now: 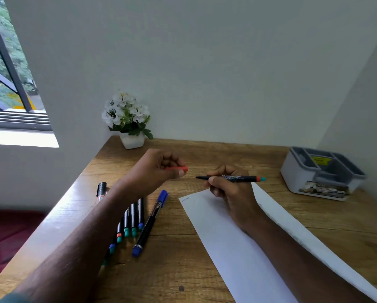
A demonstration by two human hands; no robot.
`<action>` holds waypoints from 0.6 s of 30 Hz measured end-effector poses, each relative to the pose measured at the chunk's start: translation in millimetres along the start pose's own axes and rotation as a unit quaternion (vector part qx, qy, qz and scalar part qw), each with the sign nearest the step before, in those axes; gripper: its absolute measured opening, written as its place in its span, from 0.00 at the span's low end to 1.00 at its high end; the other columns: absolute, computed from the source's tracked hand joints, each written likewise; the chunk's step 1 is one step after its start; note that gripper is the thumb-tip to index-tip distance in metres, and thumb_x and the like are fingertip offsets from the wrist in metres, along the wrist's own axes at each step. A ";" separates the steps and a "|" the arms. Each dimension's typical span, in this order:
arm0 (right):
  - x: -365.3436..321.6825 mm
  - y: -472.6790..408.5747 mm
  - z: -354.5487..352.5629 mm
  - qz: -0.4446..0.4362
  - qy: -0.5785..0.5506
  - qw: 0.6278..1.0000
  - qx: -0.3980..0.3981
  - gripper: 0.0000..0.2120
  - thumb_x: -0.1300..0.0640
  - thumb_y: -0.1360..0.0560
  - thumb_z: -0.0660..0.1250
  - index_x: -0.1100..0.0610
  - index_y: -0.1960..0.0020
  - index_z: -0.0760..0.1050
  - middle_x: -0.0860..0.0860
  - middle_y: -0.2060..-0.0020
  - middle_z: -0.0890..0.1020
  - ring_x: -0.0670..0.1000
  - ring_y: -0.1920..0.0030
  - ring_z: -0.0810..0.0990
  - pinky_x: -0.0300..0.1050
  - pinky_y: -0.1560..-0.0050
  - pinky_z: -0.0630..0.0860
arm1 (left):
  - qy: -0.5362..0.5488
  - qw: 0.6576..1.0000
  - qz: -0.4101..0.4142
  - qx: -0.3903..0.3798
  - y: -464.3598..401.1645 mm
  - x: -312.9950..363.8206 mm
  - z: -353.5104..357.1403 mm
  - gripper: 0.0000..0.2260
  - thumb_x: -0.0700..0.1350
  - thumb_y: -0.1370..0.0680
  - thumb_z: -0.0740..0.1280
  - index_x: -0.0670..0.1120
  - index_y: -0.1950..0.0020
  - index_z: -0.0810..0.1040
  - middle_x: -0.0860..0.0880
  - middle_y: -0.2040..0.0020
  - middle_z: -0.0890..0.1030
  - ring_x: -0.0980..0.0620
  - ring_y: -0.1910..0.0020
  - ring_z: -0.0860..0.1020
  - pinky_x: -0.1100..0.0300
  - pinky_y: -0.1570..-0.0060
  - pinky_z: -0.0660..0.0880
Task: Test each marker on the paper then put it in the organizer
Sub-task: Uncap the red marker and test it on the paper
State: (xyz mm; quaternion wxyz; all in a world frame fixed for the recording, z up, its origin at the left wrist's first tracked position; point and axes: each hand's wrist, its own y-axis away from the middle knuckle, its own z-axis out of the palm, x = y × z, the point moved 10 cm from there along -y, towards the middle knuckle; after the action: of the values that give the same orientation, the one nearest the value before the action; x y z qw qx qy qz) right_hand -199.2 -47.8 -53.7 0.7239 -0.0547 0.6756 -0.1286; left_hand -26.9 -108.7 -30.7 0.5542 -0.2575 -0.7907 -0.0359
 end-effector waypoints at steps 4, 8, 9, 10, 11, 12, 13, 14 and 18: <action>-2.7 0.8 -3.3 -0.021 -0.019 1.000 0.007 0.03 0.65 0.28 0.67 0.62 0.60 0.79 0.62 0.64 0.83 0.51 0.70 0.75 0.41 0.66 0.74 | 0.023 0.999 0.014 -0.027 1.9 5.8 7.8 0.07 0.33 0.23 0.69 0.37 0.45 0.81 0.46 0.54 0.86 0.63 0.62 0.80 0.70 0.64 0.73; -5.8 0.7 -3.6 -0.042 -0.012 0.999 0.014 0.09 0.67 0.24 0.69 0.59 0.62 0.78 0.61 0.65 0.83 0.52 0.70 0.74 0.42 0.66 0.74 | 0.037 0.998 0.020 -0.044 1.2 5.5 12.6 0.06 0.35 0.22 0.69 0.39 0.46 0.82 0.46 0.54 0.86 0.60 0.63 0.78 0.67 0.66 0.72; -6.3 0.1 -3.1 -0.047 -0.013 0.999 0.015 0.10 0.67 0.24 0.69 0.58 0.63 0.78 0.60 0.66 0.83 0.51 0.70 0.74 0.41 0.66 0.73 | 0.038 0.998 0.020 -0.045 1.0 5.3 13.1 0.06 0.35 0.22 0.68 0.40 0.46 0.82 0.46 0.54 0.86 0.60 0.63 0.78 0.68 0.66 0.72; -6.6 -0.2 -2.5 -0.049 -0.015 0.999 0.014 0.11 0.67 0.24 0.69 0.57 0.63 0.79 0.60 0.66 0.83 0.51 0.71 0.74 0.41 0.67 0.73 | 0.038 0.998 0.021 -0.046 1.1 5.6 13.4 0.06 0.35 0.22 0.68 0.41 0.47 0.82 0.46 0.54 0.86 0.60 0.63 0.78 0.68 0.66 0.72; -6.7 -0.4 -2.4 -0.051 -0.017 0.998 0.014 0.12 0.67 0.24 0.69 0.56 0.64 0.79 0.60 0.67 0.83 0.51 0.71 0.74 0.41 0.67 0.73 | 0.036 0.998 0.021 -0.047 1.3 5.9 13.8 0.06 0.35 0.22 0.68 0.42 0.47 0.82 0.45 0.54 0.86 0.59 0.62 0.78 0.67 0.66 0.72; -6.4 -0.6 -2.7 -0.051 -0.021 0.998 0.015 0.13 0.68 0.23 0.69 0.55 0.64 0.79 0.60 0.67 0.83 0.51 0.70 0.74 0.41 0.67 0.73 | 0.032 0.998 0.021 -0.050 1.6 6.3 14.5 0.06 0.35 0.22 0.68 0.42 0.47 0.83 0.45 0.54 0.86 0.58 0.62 0.78 0.67 0.66 0.73; -5.9 -0.8 -3.4 -0.052 -0.025 0.998 0.016 0.13 0.68 0.23 0.68 0.55 0.63 0.79 0.59 0.66 0.83 0.51 0.70 0.74 0.41 0.67 0.72 | 0.029 0.998 0.021 -0.052 1.8 6.2 15.0 0.06 0.35 0.22 0.68 0.43 0.47 0.83 0.44 0.54 0.86 0.58 0.62 0.78 0.67 0.65 0.73; -5.8 -0.8 -3.7 -0.052 -0.029 0.998 0.017 0.11 0.68 0.24 0.69 0.56 0.62 0.79 0.59 0.66 0.82 0.51 0.70 0.74 0.41 0.67 0.72 | 0.027 0.998 0.019 -0.055 1.9 6.4 15.6 0.06 0.36 0.22 0.69 0.43 0.47 0.83 0.44 0.54 0.86 0.57 0.61 0.78 0.67 0.65 0.73; -4.9 -0.7 -2.9 -0.052 -0.024 0.998 0.015 0.03 0.63 0.26 0.70 0.59 0.59 0.80 0.59 0.67 0.82 0.51 0.70 0.74 0.40 0.67 0.72 | 0.029 0.997 0.017 -0.068 2.8 7.5 20.2 0.05 0.37 0.22 0.69 0.43 0.48 0.83 0.38 0.53 0.84 0.53 0.61 0.76 0.66 0.65 0.71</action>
State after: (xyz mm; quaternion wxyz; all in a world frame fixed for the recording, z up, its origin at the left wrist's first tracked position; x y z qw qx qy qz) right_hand -202.4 -46.9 -49.0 0.7329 -0.0819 0.6523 -0.1750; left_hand -44.8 -96.6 -32.4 0.5585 -0.3070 -0.7656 -0.0874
